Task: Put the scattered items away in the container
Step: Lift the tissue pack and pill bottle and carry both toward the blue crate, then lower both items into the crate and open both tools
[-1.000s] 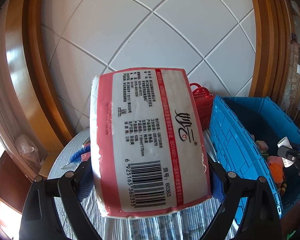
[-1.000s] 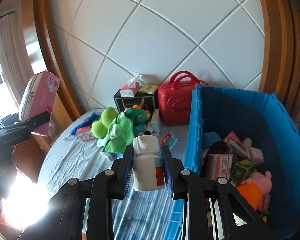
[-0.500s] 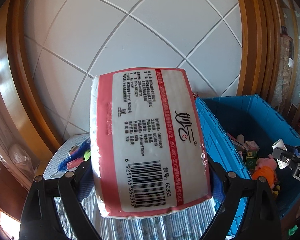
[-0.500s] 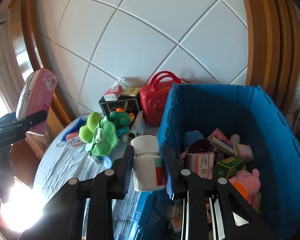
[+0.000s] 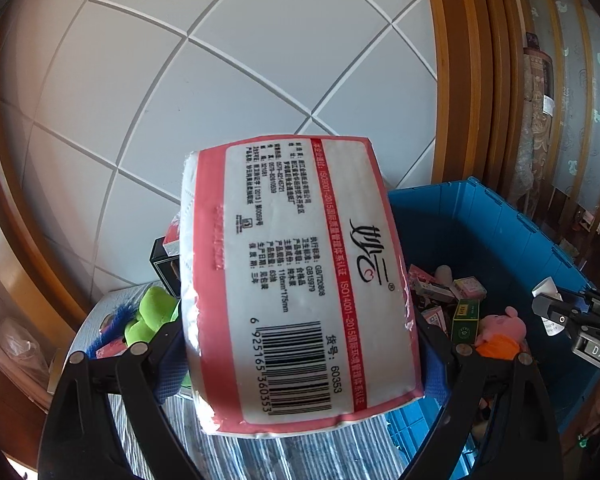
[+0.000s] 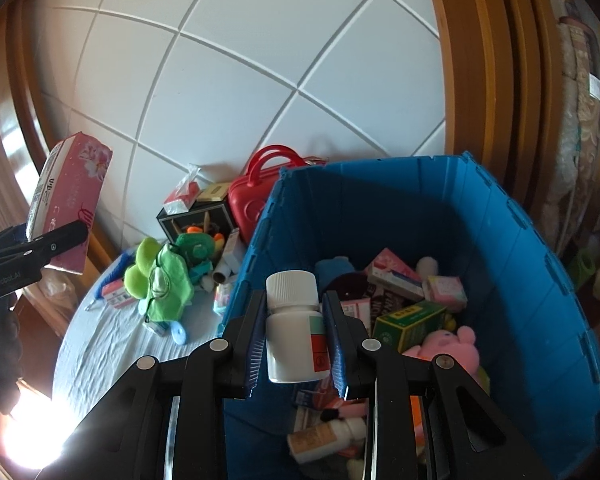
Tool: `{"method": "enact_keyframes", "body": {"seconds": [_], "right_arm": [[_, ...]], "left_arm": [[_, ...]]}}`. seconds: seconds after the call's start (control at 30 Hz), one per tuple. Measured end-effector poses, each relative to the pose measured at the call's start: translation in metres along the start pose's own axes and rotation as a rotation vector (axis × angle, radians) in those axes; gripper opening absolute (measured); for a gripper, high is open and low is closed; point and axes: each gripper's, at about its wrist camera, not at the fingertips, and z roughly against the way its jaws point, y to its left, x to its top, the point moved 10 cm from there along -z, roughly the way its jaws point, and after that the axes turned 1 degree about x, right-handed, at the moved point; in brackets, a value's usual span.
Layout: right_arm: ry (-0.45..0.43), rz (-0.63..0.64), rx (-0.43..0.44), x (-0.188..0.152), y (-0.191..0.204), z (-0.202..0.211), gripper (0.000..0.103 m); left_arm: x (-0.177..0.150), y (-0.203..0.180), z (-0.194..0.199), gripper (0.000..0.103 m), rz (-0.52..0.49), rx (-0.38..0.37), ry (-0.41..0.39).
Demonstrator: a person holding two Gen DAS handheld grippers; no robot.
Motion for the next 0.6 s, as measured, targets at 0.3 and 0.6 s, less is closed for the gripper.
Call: {"method": "enact_keyframes", "body": {"seconds": [0.3, 0.6], "right_arm": [[-0.005, -0.043, -0.054, 0.001, -0.039, 0.003, 0.028], [0.009, -0.086, -0.099, -0.007, -0.068, 0.007, 0.028]], "left_arm": [[0.015, -0.049, -0.018, 0.092, -0.061, -0.075, 0.0], [0.022, -0.09, -0.033, 0.092, -0.095, -0.143, 0.011]]}}
